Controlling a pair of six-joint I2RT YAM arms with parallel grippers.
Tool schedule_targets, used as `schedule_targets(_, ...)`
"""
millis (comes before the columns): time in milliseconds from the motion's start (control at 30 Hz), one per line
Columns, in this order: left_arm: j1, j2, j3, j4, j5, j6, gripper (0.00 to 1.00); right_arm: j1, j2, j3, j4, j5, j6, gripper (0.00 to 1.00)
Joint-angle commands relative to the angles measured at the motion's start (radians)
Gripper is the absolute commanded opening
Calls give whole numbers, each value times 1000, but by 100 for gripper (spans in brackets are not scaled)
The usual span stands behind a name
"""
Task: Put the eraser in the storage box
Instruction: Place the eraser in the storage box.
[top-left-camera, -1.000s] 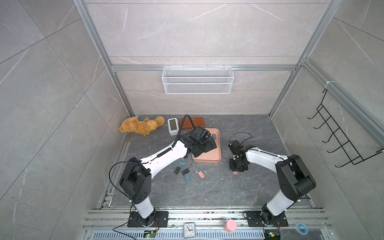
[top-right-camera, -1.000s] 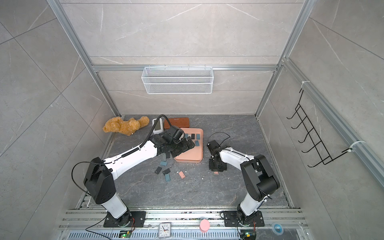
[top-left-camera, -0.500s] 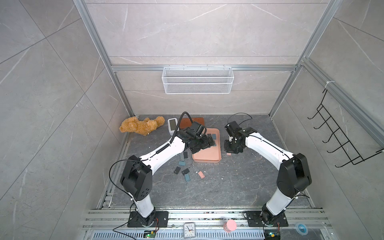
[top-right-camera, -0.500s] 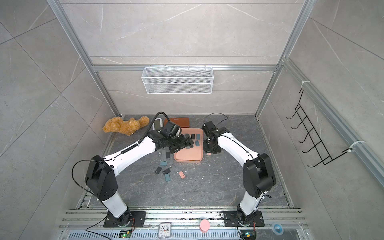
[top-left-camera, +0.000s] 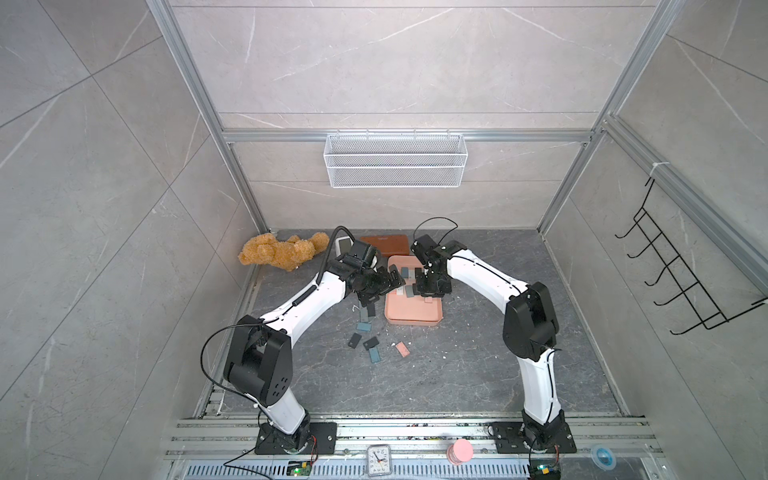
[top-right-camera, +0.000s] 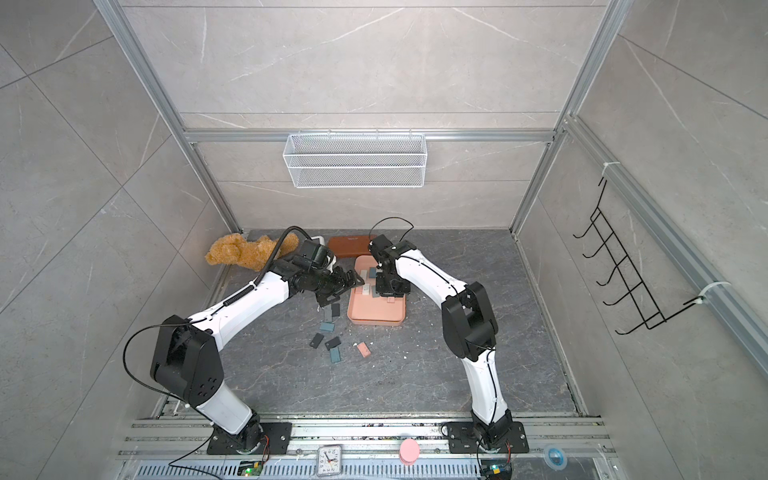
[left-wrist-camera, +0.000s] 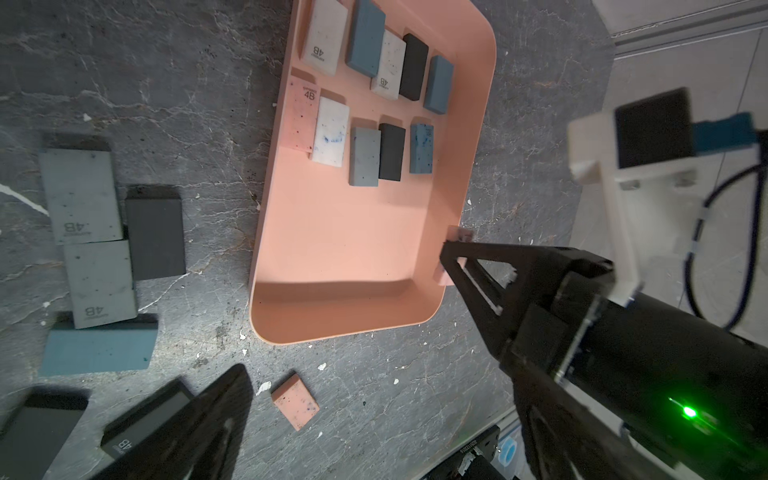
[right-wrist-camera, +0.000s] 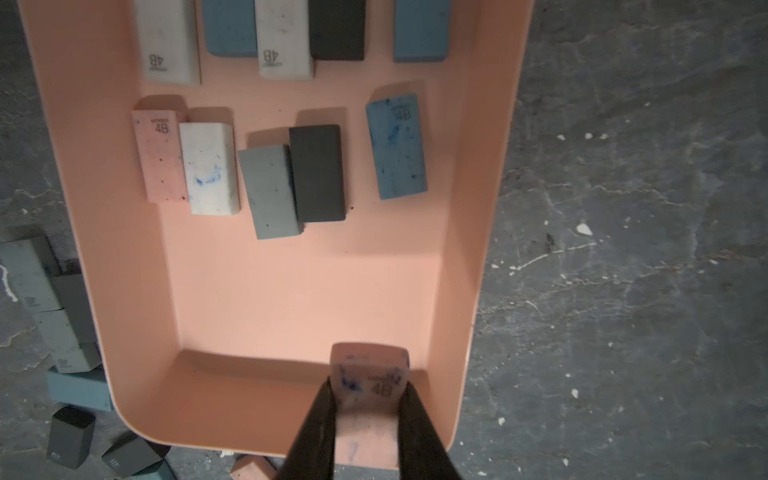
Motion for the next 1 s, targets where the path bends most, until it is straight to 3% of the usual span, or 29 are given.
schedule_targets(0, 18, -41, 2, -9, 53, 44, 99, 2, 75, 71, -87, 53, 20, 24)
schedule_targets(533, 60, -18, 32, -38, 81, 69, 99, 2, 278, 277, -183, 141, -14, 26)
schedule_targets(967, 61, 0, 50, -46, 80, 68, 99, -3, 307, 285, -194, 168, -30, 31)
